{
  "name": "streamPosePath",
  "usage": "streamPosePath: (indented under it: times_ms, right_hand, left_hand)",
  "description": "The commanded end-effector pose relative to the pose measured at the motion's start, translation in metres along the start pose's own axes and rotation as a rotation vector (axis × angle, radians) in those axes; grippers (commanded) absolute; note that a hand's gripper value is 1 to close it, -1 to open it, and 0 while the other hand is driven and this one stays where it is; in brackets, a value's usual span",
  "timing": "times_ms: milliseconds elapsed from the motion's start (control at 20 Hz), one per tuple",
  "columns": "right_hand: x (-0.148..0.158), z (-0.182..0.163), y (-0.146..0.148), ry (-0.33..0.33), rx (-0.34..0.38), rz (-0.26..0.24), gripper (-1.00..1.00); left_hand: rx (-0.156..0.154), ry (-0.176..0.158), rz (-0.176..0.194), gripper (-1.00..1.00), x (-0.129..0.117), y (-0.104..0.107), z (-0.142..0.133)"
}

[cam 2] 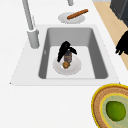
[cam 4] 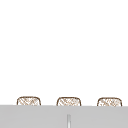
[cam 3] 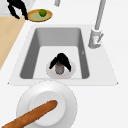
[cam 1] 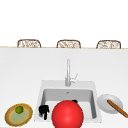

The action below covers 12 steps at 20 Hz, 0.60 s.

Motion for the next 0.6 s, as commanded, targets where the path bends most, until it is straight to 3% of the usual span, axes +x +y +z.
streamPosePath:
  times_ms: [0,250,400,450,500,550]
  right_hand:
    - [-0.0021,-0.0118,-0.0001,0.010,0.036,0.007,-1.00]
    - [-0.0031,-0.0152,-0.0063,0.011,0.092,-0.012,-1.00]
    - [-0.0014,-0.0191,-0.0024,0.022,0.090,-0.009,-1.00]
    - [-0.0002,-0.0187,-0.0039,0.023,0.079,-0.008,1.00]
    - [0.0002,-0.0156,-0.0056,0.010,0.072,0.013,1.00]
    - [-0.0018,-0.0108,-0.0068,-0.002,0.080,0.001,1.00]
  left_hand:
    - [0.000,0.000,0.000,0.00,0.0000,0.0000,0.0000]
    - [0.000,0.000,0.000,0.00,0.0000,0.0000,0.0000]
    - [0.000,0.000,0.000,0.00,0.0000,0.0000,0.0000]
    - [0.000,0.000,0.000,0.00,0.0000,0.0000,0.0000]
    - [0.000,0.000,0.000,0.00,0.0000,0.0000,0.0000]
    - [0.000,0.000,0.000,0.00,0.0000,0.0000,0.0000]
